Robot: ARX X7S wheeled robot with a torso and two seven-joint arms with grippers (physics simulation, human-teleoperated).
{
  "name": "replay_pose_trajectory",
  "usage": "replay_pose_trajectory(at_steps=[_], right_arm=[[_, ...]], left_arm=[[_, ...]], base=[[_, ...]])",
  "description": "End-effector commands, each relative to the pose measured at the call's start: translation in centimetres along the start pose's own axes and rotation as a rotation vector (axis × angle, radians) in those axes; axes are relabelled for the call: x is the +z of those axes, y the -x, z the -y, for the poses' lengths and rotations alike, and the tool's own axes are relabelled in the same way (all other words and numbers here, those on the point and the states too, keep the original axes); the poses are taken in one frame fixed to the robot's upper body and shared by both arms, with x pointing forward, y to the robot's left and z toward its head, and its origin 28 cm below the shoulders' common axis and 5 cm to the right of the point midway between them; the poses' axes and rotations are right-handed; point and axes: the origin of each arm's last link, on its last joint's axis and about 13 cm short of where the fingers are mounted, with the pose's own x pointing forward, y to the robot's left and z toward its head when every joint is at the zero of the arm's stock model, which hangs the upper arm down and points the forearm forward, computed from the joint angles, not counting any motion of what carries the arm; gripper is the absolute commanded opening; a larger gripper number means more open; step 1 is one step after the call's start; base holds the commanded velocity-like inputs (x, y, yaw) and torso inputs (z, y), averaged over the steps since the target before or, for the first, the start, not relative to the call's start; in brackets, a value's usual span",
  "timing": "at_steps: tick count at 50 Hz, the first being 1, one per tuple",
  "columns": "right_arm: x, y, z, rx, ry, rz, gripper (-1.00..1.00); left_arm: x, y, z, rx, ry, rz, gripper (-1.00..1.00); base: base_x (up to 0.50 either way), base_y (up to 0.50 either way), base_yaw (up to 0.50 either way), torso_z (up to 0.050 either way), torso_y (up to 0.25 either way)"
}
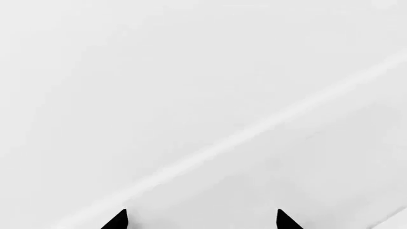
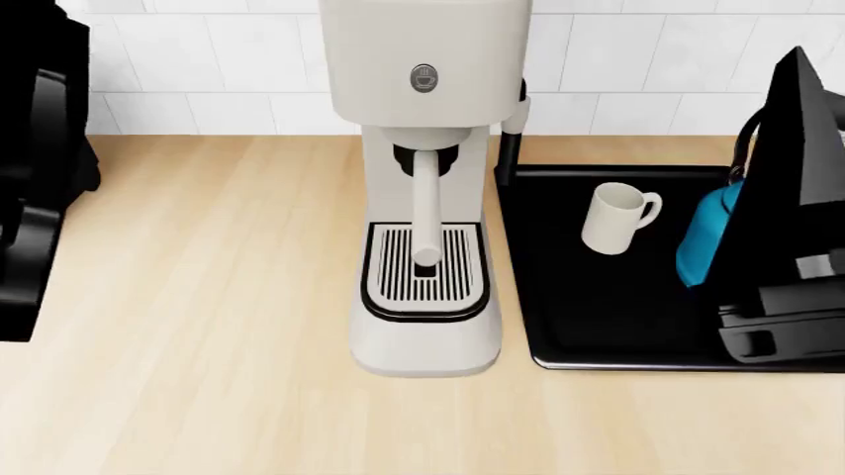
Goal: Pick the kettle from the counter and place it on the tray. Then pick the mug from the cabinet and place it on the tray. Then close the cabinet doors.
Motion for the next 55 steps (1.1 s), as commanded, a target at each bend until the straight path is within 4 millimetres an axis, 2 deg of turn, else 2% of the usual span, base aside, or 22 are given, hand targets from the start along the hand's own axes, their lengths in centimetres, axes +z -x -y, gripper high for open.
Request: replay_pose_trajectory(at_steps=[1,10,20,27,31,36,41,44,49,55], right_arm=[[-0.5,0.1,-0.2,-0.001,-0.009,-0.007,1.00],[-0.7,0.2,-0.2,-0.002,-0.008,-0.011,1.00],[-1.0,0.4,-0.1,-0.005,-0.007,-0.014,1.00],[-1.0,0.4,-0.2,-0.004,-0.007,-0.016,1.00],[-1.0,0.4,-0.2,-0.005,-0.008,-0.015,1.00],[-0.8,0.4,-0.1,-0.009,-0.013,-0.004,1.00],[-0.6,0.3,0.0,-0.009,-0.010,0.003,1.00],[-0.5,0.2,0.0,-0.011,-0.009,0.005,1.00],[-0.1,-0.1,-0.1,-0.011,-0.008,0.012,1.00],[0.6,-0.5,0.0,-0.028,0.019,0.034,1.00]], left_arm=[[-6.2,-0.5,2.8,-0.162,0.073,-0.220,1.00],[-6.9,-0.6,3.1,-0.160,0.067,-0.242,1.00],[-9.0,-0.8,3.5,-0.110,-0.069,-0.324,1.00],[-9.4,-0.8,3.6,-0.106,-0.113,-0.319,1.00],[-7.7,-1.1,2.7,-0.081,-0.030,-0.246,1.00],[-2.5,-0.6,0.3,-0.053,0.182,-0.045,1.00],[2.0,1.9,-2.5,-0.022,0.354,0.128,1.00],[3.2,4.2,-4.1,0.015,0.454,0.236,1.00],[2.6,9.2,-4.8,0.039,0.549,0.328,1.00],[-0.1,16.2,-3.3,0.092,0.572,0.364,1.00]], base=[[0.01,0.00,0.00,0.000,0.000],[0.00,0.00,0.00,0.000,0.000],[0.00,0.00,0.00,0.000,0.000],[0.00,0.00,0.00,0.000,0.000],[0.00,0.00,0.00,0.000,0.000],[0.00,0.00,0.00,0.000,0.000],[0.00,0.00,0.00,0.000,0.000],[0.00,0.00,0.00,0.000,0.000],[0.00,0.00,0.00,0.000,0.000],[0.00,0.00,0.00,0.000,0.000]])
